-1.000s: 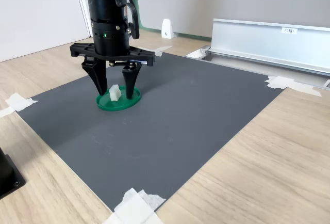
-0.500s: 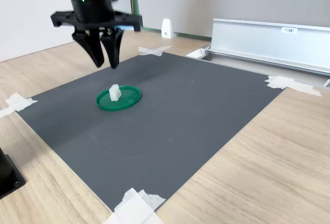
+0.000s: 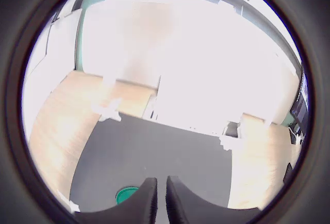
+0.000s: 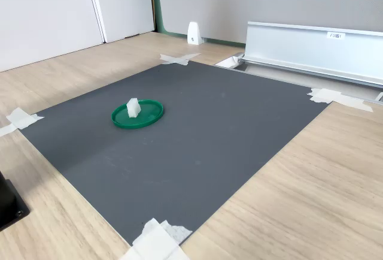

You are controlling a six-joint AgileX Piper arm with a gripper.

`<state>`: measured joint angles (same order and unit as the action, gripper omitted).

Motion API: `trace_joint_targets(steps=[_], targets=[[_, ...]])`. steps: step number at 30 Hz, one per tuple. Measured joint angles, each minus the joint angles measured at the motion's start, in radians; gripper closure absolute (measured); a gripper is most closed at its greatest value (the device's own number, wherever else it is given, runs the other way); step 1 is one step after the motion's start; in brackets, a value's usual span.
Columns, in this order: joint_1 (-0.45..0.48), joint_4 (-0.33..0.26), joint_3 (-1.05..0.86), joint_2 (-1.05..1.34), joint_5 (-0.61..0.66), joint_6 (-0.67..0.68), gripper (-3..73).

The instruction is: Grasp a white terminal and put it on the green lid.

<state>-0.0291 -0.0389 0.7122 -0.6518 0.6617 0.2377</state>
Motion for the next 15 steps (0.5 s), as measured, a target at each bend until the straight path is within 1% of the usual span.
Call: trace_joint_targets(steps=[3, 11, 15], targets=[[0.0, 0.0, -0.106, 0.115, -0.074, -0.002, 63.3], [0.0, -0.026, -0.422, 0.397, -0.416, -0.002, 63.5], [0.0, -0.026, -0.536, 0.537, -0.438, -0.001, 63.5]])
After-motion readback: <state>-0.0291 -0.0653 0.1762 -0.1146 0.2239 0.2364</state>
